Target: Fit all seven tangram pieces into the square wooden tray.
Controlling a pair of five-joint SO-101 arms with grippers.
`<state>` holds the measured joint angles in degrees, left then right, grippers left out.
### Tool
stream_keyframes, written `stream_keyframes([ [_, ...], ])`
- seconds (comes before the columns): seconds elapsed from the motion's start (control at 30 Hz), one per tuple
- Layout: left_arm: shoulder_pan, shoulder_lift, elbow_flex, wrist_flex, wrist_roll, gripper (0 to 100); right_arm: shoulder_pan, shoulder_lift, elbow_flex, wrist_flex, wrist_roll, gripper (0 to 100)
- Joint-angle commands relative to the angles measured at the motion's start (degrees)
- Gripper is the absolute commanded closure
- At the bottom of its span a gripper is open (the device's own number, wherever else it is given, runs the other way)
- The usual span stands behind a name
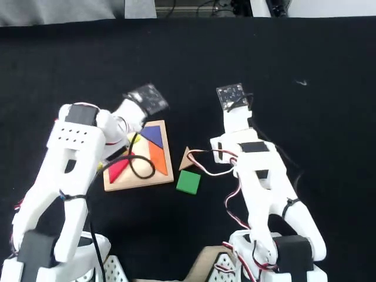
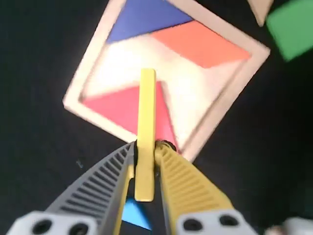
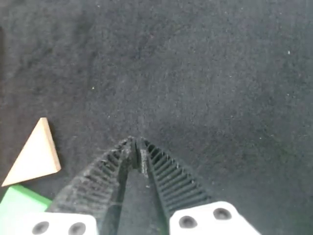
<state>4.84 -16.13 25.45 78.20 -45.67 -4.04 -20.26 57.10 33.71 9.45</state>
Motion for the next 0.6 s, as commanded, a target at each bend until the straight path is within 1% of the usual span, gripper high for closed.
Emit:
stream_keyframes([
  [0.0,1.19,0.44,0.48,-4.92,-10.9,97,0.97,-2.59,-0.48,-1.23,0.62,98.6],
  [0.1,2.24,1.67,0.84,-4.48,-13.89,97,1.05,-2.59,-0.57,-1.32,0.62,98.6],
  [0.2,5.41,2.46,1.54,-2.02,-14.07,97,1.14,-2.59,-0.48,-2.37,0.62,98.6],
  [0.33,10.68,2.29,4.26,-2.02,-13.71,97,3.25,-2.59,-0.84,-2.37,0.53,98.6],
  [0.43,12.97,2.37,6.11,-4.13,-11.34,97,6.07,-2.59,-1.1,-3.34,0.09,98.6],
  [0.57,13.23,2.9,8.92,-7.3,-11.25,97,7.65,-2.59,-0.66,-5.01,0.0,98.7],
])
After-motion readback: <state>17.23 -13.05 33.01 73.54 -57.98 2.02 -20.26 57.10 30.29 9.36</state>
